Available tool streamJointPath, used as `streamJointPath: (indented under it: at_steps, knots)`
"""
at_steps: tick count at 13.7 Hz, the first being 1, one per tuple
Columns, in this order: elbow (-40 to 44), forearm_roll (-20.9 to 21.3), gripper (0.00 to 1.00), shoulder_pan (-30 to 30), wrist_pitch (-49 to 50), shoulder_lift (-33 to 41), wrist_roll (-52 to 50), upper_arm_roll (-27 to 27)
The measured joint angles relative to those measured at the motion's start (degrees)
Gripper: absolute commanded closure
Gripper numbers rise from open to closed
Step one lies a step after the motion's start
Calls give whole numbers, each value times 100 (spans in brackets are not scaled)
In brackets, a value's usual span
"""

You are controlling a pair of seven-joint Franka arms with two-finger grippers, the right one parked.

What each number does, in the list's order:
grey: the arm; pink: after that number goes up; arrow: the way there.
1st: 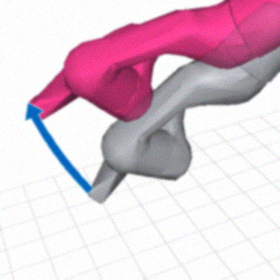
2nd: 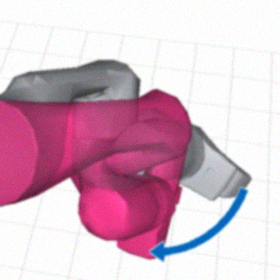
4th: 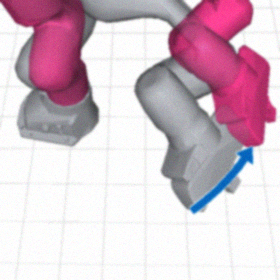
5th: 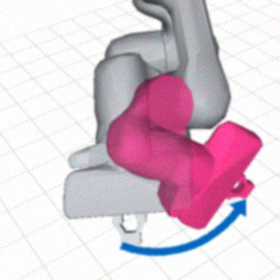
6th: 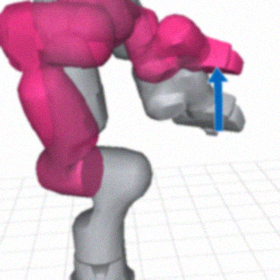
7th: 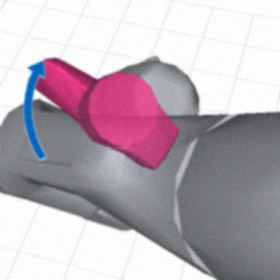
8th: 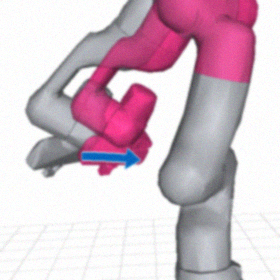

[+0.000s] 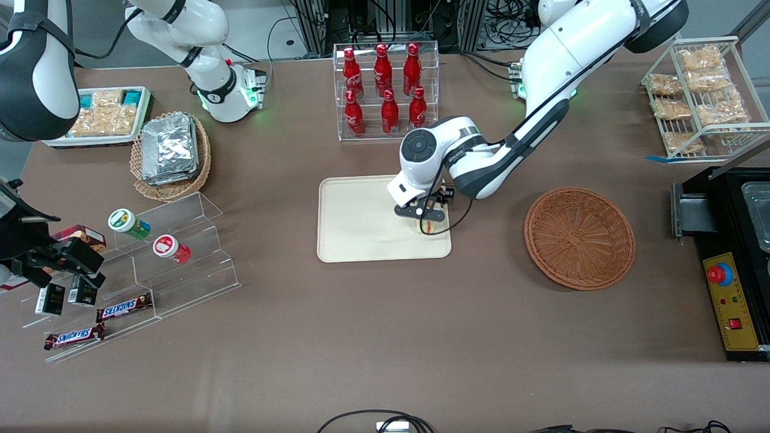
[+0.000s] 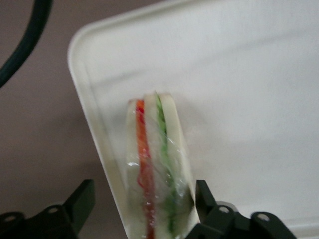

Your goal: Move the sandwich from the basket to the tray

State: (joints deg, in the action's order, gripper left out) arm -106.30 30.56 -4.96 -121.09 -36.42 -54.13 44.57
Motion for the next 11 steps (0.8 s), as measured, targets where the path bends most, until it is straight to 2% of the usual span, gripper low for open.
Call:
streamJointPath:
  at_steps: [3,6,11]
  knots:
    - [674,-375,1,8,576,77,-16,1]
    - [1366,-544,1,74,1143,195,-151,-31]
    - [1652,-640,1,1175,1514,652,-265,-54]
